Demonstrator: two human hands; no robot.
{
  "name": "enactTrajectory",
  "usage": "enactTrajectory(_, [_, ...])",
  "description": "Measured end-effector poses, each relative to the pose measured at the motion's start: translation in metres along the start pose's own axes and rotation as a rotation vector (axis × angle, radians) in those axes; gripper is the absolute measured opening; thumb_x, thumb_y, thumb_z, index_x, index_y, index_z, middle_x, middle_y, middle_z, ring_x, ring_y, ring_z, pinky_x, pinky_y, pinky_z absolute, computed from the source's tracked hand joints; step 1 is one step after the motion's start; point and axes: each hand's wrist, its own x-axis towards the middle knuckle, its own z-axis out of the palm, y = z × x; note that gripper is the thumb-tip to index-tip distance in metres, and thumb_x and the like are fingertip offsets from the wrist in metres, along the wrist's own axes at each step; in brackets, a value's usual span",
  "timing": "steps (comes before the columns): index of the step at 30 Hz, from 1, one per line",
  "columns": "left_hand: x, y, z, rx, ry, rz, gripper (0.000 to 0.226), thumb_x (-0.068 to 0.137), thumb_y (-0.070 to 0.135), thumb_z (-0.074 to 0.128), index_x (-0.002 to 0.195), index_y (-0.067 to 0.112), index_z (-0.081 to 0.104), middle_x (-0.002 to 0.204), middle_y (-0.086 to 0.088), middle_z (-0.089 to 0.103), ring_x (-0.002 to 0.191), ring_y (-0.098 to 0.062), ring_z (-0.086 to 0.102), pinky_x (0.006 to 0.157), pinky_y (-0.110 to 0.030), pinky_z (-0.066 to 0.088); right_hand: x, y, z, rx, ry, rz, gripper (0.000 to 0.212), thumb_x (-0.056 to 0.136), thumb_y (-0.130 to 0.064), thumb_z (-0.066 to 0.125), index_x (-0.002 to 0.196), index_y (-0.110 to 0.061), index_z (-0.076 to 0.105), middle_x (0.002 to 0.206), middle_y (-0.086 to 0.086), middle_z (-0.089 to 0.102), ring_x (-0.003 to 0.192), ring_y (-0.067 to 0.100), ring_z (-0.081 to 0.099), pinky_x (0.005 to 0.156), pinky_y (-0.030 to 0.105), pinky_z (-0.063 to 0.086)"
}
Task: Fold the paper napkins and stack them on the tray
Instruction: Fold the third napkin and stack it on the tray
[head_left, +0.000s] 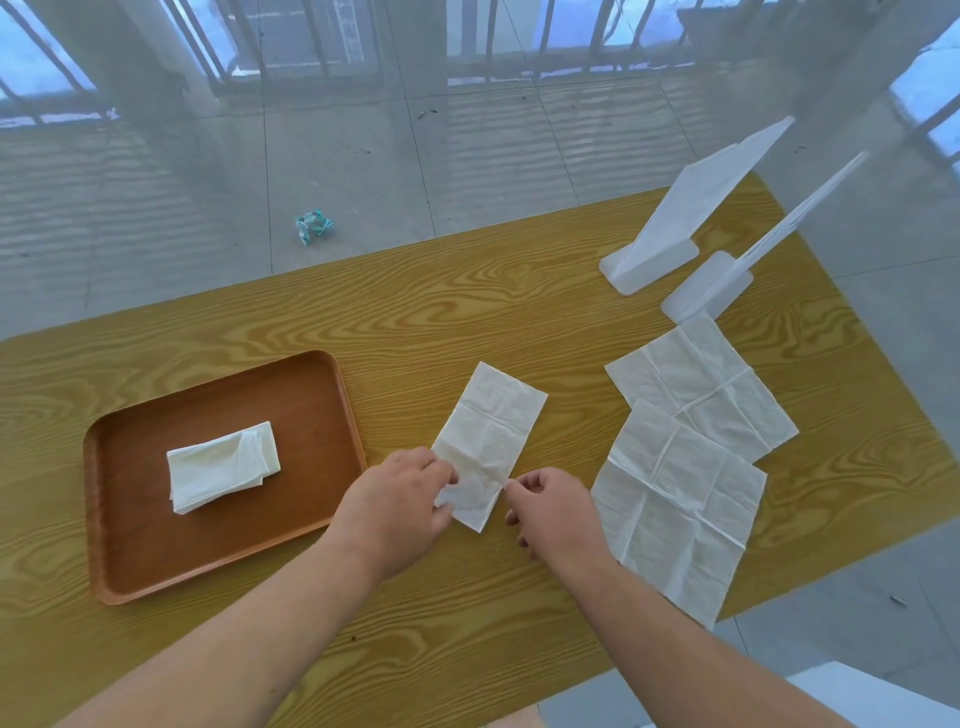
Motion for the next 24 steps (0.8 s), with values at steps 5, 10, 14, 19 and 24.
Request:
enactTrajectory(5, [-0.003, 0.001, 0.011, 0.035, -0.138, 0.055, 0.055, 0.1, 0.046, 0.054, 0.152, 0.03, 0.049, 0.143, 0.007, 0.05, 0.132, -0.016, 0.049, 0.106, -0.034, 0.05, 0.004, -0.005, 0.005, 0.144, -0.092, 0.099, 0.01, 0.093, -0.029, 0.068, 0.093, -0.019, 0.071, 0.075, 0.0, 0.079, 0.05, 0.01, 0.065, 0.048, 0.027, 0.057])
enactTrajectory(10, [-0.011, 0.003, 0.014, -0.063, -0.125, 0.03, 0.049, 0.098, 0.049, 0.057, 0.144, 0.032, 0.058, 0.138, 0.012, 0.051, 0.126, -0.011, 0.053, 0.099, -0.03, 0.052, 0.006, -0.01, 0.012, 0.104, -0.081, 0.062, 0.01, 0.089, -0.027, 0.071, 0.089, -0.018, 0.07, 0.077, 0.0, 0.072, 0.059, 0.013, 0.061, 0.049, 0.028, 0.051])
enactTrajectory(14, [-0.012, 0.001, 0.01, -0.109, -0.149, 0.0, 0.049, 0.097, 0.051, 0.058, 0.143, 0.034, 0.059, 0.145, 0.016, 0.05, 0.124, -0.009, 0.055, 0.098, -0.028, 0.049, 0.004, -0.013, 0.012, 0.107, -0.032, -0.073, 0.011, 0.082, -0.03, 0.07, 0.091, -0.025, 0.065, 0.085, -0.006, 0.07, 0.069, 0.009, 0.06, 0.058, 0.027, 0.05])
enactTrajectory(19, [-0.018, 0.0, 0.008, -0.161, -0.129, -0.045, 0.041, 0.096, 0.051, 0.058, 0.135, 0.038, 0.062, 0.141, 0.018, 0.057, 0.113, -0.005, 0.058, 0.091, -0.025, 0.049, 0.004, -0.019, 0.011, 0.311, -0.058, 0.053, 0.039, 0.087, -0.025, 0.074, 0.119, -0.024, 0.051, 0.101, 0.0, 0.07, 0.083, 0.014, 0.07, 0.062, 0.03, 0.057])
enactTrajectory(24, [-0.025, -0.002, 0.008, -0.226, -0.072, -0.089, 0.036, 0.096, 0.048, 0.058, 0.13, 0.038, 0.062, 0.128, 0.02, 0.063, 0.099, -0.001, 0.059, 0.082, -0.023, 0.047, 0.007, -0.02, 0.014, 0.357, -0.176, 0.179, 0.021, 0.094, -0.01, 0.072, 0.115, -0.009, 0.068, 0.104, 0.008, 0.079, 0.09, 0.025, 0.078, 0.076, 0.041, 0.067])
